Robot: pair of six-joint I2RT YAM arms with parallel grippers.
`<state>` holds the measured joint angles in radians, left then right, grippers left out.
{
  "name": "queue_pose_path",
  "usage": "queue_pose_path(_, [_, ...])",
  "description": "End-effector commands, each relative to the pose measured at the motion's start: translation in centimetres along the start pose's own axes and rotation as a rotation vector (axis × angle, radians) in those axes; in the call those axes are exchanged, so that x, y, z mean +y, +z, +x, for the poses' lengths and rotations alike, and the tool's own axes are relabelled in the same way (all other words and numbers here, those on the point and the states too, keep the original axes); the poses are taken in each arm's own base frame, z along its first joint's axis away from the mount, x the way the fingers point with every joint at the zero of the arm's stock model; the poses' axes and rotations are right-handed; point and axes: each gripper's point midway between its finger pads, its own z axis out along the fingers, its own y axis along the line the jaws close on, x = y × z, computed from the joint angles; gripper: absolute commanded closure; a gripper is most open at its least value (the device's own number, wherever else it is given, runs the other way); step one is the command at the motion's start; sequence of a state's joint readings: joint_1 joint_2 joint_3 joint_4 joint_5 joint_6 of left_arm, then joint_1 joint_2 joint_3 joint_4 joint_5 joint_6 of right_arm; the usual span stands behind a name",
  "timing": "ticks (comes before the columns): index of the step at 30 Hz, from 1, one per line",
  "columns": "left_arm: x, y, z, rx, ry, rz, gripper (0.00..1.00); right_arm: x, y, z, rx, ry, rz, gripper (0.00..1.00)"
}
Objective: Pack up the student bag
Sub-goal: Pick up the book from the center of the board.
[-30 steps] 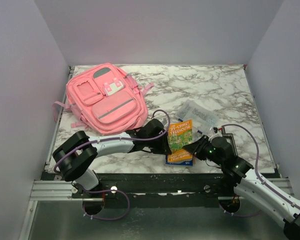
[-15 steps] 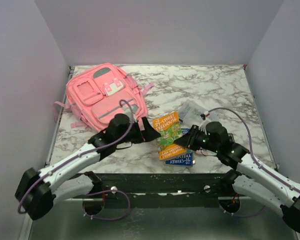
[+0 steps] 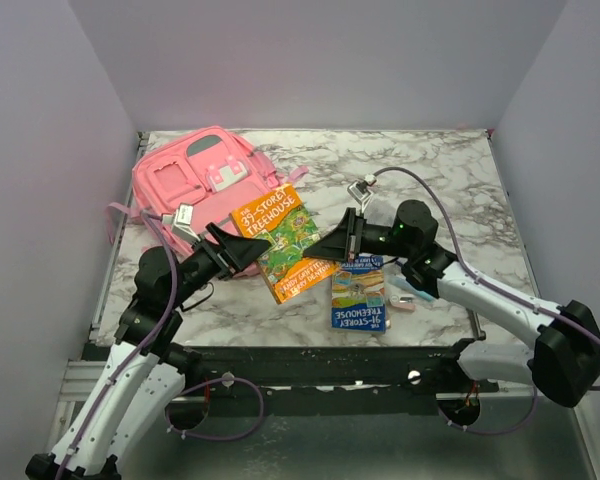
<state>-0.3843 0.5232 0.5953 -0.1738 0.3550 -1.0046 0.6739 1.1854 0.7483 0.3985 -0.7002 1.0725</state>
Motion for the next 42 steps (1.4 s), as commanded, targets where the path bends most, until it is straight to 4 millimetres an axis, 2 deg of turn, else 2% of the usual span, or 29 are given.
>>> queue_pose_path(1, [-3.1, -0.6, 0.3, 0.023, -0.075, 0.166, 0.31, 5.4, -0.1, -0.2, 0.077, -0.077, -0.255, 0.99])
queue_pose_path(3, [-3.9, -0.6, -0.1, 0.013, -0.065, 0.2, 0.46, 5.1, 0.0, -0.1, 0.085, -0.064, -0.254, 0.97])
queue_pose_path(4, [-3.9, -0.5, -0.2, 0.009, -0.064, 0.203, 0.56, 4.9, 0.1, -0.2, 0.077, -0.053, -0.246, 0.91])
queue_pose_path(5, [-4.2, -0.5, -0.5, -0.001, -0.059, 0.211, 0.68, 4.5, 0.3, -0.4, 0.066, -0.036, -0.225, 0.83])
queue_pose_path(6, [-4.3, -0.5, -0.8, -0.017, -0.062, 0.213, 0.82, 4.0, 0.4, -0.5, 0.052, -0.016, -0.204, 0.7])
queue_pose_path(7, [-4.6, -0.5, -1.3, -0.041, -0.069, 0.219, 0.9, 3.6, 0.5, -0.8, 0.022, 0.005, -0.185, 0.59])
queue_pose_path(8, [-5.2, -0.7, -1.9, -0.066, -0.069, 0.232, 0.94, 3.0, 0.6, -1.0, 0.001, 0.038, -0.168, 0.47])
queue_pose_path(11, [-6.7, -1.3, -3.9, -0.163, -0.054, 0.27, 1.0, 2.1, 0.5, -1.5, -0.075, 0.101, -0.157, 0.24])
queue_pose_path(13, [-7.4, -1.6, -5.1, -0.223, -0.072, 0.285, 1.0, 1.9, 0.4, -1.6, -0.108, 0.141, -0.17, 0.14])
queue_pose_path(16, [-8.3, -1.9, -6.4, -0.279, -0.103, 0.319, 1.0, 2.9, 0.4, -1.4, -0.133, 0.174, -0.23, 0.07])
queue_pose_path(17, [-8.6, -1.9, -6.7, -0.289, -0.11, 0.328, 1.0, 3.1, 0.5, -1.4, -0.149, 0.187, -0.242, 0.01])
queue_pose_path(22, [-9.4, -2.0, -8.2, -0.359, -0.131, 0.37, 1.0, 3.7, 0.9, -1.3, -0.215, 0.235, -0.286, 0.0])
queue_pose_path(25, [-9.0, -1.3, -8.3, -0.357, -0.133, 0.364, 1.0, 4.6, 1.1, -1.6, -0.26, 0.277, -0.336, 0.0])
queue_pose_path(28, [-8.3, -0.6, -8.0, -0.341, -0.142, 0.356, 1.0, 5.3, 1.7, -2.6, -0.308, 0.313, -0.354, 0.06])
queue_pose_path(31, [-7.5, -0.1, -7.5, -0.327, -0.146, 0.348, 1.0, 5.8, 2.7, -3.2, -0.311, 0.343, -0.369, 0.22])
queue_pose_path(33, [-6.9, 0.2, -7.2, -0.319, -0.141, 0.333, 1.0, 5.7, 3.1, -3.3, -0.308, 0.374, -0.37, 0.4])
queue_pose_path(35, [-6.1, 0.5, -6.4, -0.295, -0.117, 0.319, 1.0, 5.2, 3.3, -3.2, -0.302, 0.408, -0.376, 0.52])
queue_pose_path(36, [-5.6, 0.7, -5.7, -0.268, -0.098, 0.314, 0.99, 4.9, 3.2, -2.9, -0.297, 0.411, -0.389, 0.62])
queue_pose_path(39, [-3.1, 1.4, -2.3, -0.139, -0.054, 0.285, 0.62, 3.6, 2.0, -2.8, -0.316, 0.336, -0.426, 0.97])
queue_pose_path(40, [-1.9, 1.5, -1.1, -0.099, -0.054, 0.262, 0.49, 2.1, 1.9, -2.7, -0.31, 0.344, -0.391, 0.99])
queue_pose_path(42, [1.5, 1.7, 1.5, -0.012, -0.065, 0.163, 0.37, -0.9, 1.5, -2.4, -0.294, 0.362, -0.321, 1.0])
